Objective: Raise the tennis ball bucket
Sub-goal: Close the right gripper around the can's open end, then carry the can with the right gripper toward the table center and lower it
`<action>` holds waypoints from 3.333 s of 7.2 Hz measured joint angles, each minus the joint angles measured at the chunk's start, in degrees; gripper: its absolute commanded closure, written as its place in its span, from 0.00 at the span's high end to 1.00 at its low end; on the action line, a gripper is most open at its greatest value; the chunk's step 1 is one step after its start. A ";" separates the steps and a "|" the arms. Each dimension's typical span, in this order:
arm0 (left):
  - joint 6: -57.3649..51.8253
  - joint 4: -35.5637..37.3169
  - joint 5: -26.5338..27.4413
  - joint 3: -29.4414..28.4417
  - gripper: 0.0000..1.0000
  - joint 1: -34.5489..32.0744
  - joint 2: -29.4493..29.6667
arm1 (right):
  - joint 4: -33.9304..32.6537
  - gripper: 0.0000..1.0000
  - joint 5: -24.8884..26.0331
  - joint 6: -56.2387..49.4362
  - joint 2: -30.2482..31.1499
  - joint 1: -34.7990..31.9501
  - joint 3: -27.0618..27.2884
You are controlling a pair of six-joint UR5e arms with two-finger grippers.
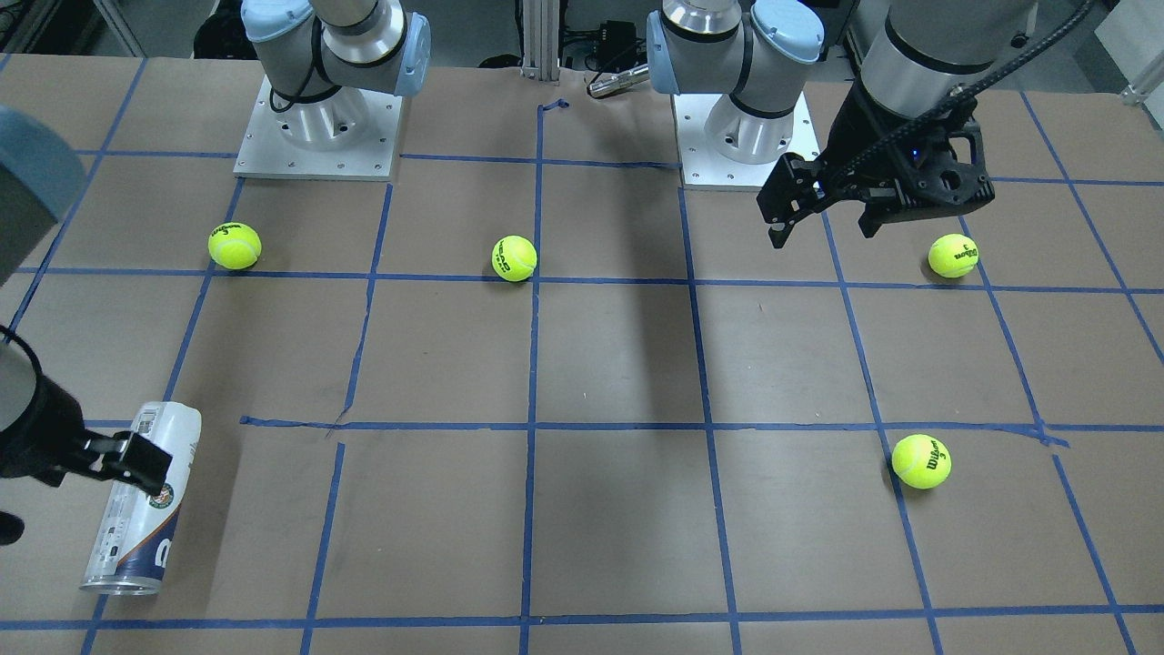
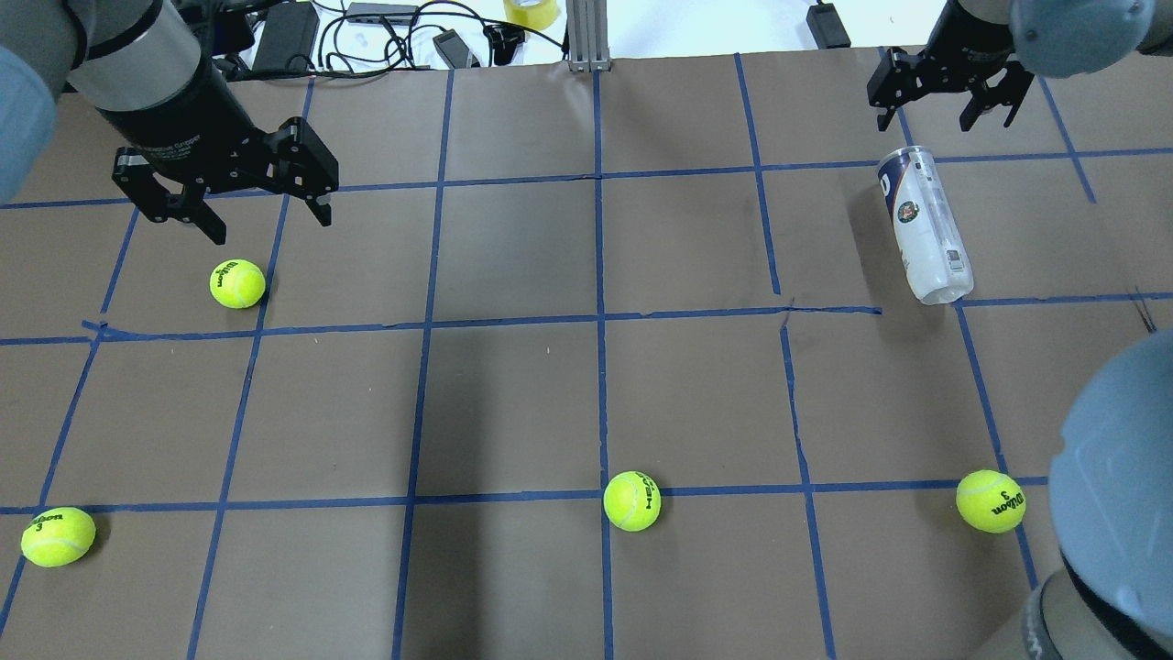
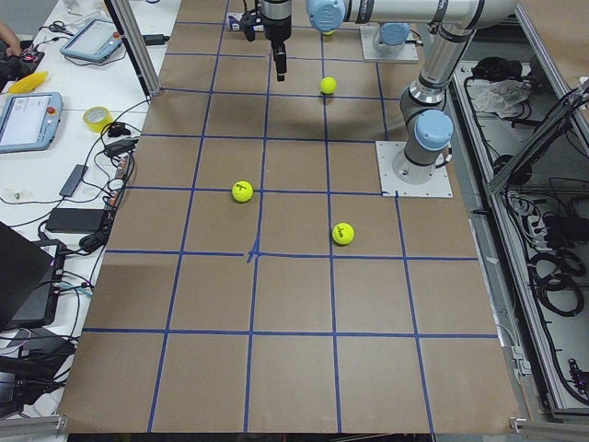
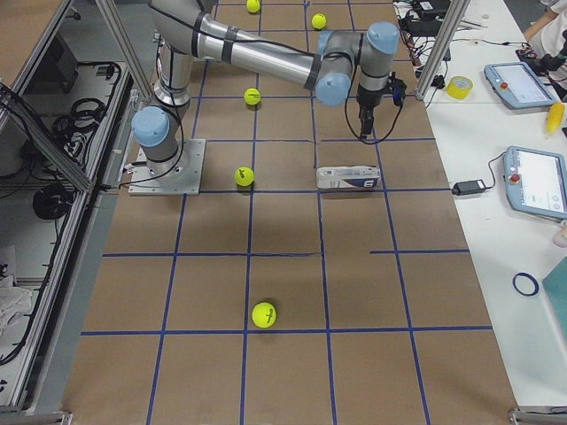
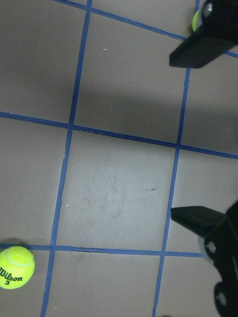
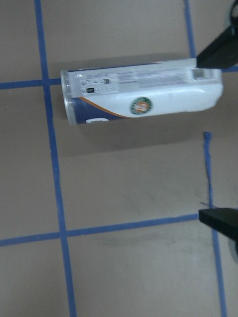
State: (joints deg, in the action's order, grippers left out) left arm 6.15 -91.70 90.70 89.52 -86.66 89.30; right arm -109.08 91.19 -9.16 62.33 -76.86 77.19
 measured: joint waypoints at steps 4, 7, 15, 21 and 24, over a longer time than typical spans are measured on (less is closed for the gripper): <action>0.00 -0.06 0.08 0.04 1.00 0.00 -0.03 | -7.18 1.00 0.11 -4.31 -11.16 2.54 -2.25; 0.00 -0.06 0.09 0.04 1.00 0.00 -0.03 | -9.31 0.91 0.00 -7.47 -13.69 2.59 -1.72; 0.00 -0.06 0.15 0.05 1.00 0.00 0.00 | -10.32 0.46 -11.66 -21.06 -5.03 -1.31 0.85; -0.09 0.34 0.26 -0.03 1.00 0.16 -0.09 | -14.79 0.45 -2.79 -43.13 -2.86 -31.42 3.85; -0.09 0.50 0.19 -0.03 1.00 0.30 -0.05 | -17.98 0.49 -5.01 -50.67 -8.12 -37.22 4.04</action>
State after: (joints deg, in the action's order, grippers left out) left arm 6.06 -91.20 90.89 89.49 -86.36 89.26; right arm -127.06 86.18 -59.84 54.22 -114.08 81.24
